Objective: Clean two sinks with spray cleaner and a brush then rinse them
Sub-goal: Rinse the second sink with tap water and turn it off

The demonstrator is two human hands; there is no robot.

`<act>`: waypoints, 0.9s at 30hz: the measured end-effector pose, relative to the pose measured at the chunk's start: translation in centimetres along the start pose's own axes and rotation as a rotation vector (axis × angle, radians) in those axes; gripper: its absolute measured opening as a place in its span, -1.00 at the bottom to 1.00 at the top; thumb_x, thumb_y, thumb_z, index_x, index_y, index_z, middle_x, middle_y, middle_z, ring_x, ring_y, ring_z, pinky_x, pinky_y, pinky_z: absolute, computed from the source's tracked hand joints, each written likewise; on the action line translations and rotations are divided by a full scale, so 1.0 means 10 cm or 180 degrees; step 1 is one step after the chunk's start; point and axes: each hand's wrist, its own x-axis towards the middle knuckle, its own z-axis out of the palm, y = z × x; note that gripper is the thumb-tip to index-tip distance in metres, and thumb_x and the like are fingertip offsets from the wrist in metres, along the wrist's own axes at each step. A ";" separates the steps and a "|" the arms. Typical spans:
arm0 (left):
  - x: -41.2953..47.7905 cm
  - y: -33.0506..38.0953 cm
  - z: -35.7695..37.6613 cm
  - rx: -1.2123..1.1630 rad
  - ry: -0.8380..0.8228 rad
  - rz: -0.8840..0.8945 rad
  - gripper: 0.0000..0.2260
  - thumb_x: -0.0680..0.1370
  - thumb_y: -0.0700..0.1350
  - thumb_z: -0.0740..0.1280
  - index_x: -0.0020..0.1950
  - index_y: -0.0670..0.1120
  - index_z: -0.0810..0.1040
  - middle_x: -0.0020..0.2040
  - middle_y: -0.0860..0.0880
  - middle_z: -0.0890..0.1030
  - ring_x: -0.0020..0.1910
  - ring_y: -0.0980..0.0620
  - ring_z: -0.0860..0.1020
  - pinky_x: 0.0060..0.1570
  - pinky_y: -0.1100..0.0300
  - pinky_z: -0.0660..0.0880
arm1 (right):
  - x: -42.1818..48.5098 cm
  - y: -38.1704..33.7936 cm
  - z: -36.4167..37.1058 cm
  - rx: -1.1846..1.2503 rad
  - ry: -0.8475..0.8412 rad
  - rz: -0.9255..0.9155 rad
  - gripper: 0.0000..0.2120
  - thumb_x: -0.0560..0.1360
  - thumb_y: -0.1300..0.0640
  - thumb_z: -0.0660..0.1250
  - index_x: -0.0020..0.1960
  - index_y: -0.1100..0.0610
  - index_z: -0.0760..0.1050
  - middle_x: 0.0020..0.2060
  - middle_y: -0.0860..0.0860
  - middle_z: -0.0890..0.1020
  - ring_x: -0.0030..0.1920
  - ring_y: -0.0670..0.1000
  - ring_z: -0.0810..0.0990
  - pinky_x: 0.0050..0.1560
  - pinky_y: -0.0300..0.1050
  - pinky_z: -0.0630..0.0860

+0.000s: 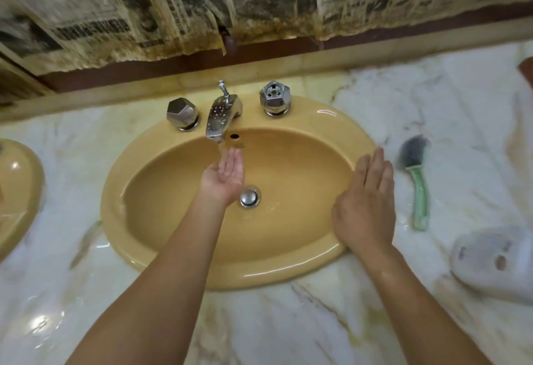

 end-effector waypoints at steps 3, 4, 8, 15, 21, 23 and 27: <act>0.00 -0.07 0.07 -0.0368 0.0009 -0.0028 -0.54 0.74 0.02 0.06 0.23 -0.30 0.59 0.03 -0.21 0.72 -0.04 -0.18 0.73 0.01 0.07 0.67 | 0.32 -0.04 -0.05 -0.0201 0.0003 -0.0065 -0.30 0.57 0.11 0.20 0.60 0.29 0.00 0.59 0.29 0.01 0.56 0.35 0.03 0.56 0.21 0.02; -0.02 -0.16 0.12 -0.0266 -0.0090 0.0042 -0.58 0.73 0.00 0.09 0.25 -0.28 0.59 0.05 -0.23 0.71 0.00 -0.17 0.72 0.04 0.09 0.66 | 0.47 -0.06 -0.07 -0.0268 -0.0010 -0.0180 -0.31 0.61 0.05 0.17 0.62 0.24 -0.03 0.60 0.26 0.00 0.57 0.33 0.02 0.56 0.20 0.01; -0.24 -0.94 0.53 0.2561 -0.1161 0.0890 -0.63 0.71 -0.05 0.13 0.11 -0.27 0.63 0.04 -0.18 0.70 0.04 -0.10 0.68 0.04 0.14 0.63 | 0.90 -0.17 -0.13 -0.0473 -0.0147 -0.0653 -0.32 0.66 -0.12 0.04 0.64 0.14 -0.12 0.62 0.16 -0.09 0.60 0.24 -0.10 0.59 0.14 -0.10; -0.13 -0.95 0.23 0.4816 -0.1154 0.2746 -0.63 0.64 0.07 0.22 -0.10 -0.05 0.76 -0.08 0.02 0.75 0.00 0.04 0.70 0.21 0.03 0.55 | 0.35 -0.03 -0.05 -0.0145 0.0200 -0.0504 -0.28 0.52 0.13 0.19 0.60 0.28 0.03 0.60 0.22 0.02 0.60 0.24 -0.04 0.58 0.18 -0.06; 0.10 -0.20 -0.06 0.3532 0.0021 0.1796 -0.68 0.69 -0.06 0.19 0.02 -0.19 0.68 0.04 -0.14 0.72 0.04 -0.02 0.69 0.01 0.21 0.60 | -0.05 0.01 0.01 0.0039 0.0157 -0.0298 -0.26 0.53 -0.02 0.12 0.60 0.31 0.04 0.60 0.22 0.07 0.60 0.23 -0.02 0.55 0.27 -0.01; 0.10 -0.03 -0.12 0.3518 0.0154 0.1957 -0.70 0.67 -0.08 0.20 0.06 -0.20 0.68 0.03 -0.12 0.72 0.03 0.01 0.70 0.03 0.21 0.60 | 0.35 -0.03 -0.02 -0.0208 0.0150 -0.0483 -0.30 0.61 -0.11 0.12 0.62 0.20 0.02 0.61 0.17 0.02 0.60 0.22 -0.05 0.56 0.24 -0.10; 0.08 -0.01 -0.17 0.3901 0.0162 0.2097 -0.77 0.60 -0.09 0.27 -0.07 -0.10 0.71 -0.02 -0.07 0.74 0.00 0.04 0.70 0.12 0.12 0.60 | 1.33 -0.35 -0.09 -0.0564 -0.0272 -0.1283 -0.22 0.60 -0.28 0.14 0.64 -0.02 -0.14 0.63 0.05 -0.12 0.61 0.19 -0.17 0.56 0.23 -0.14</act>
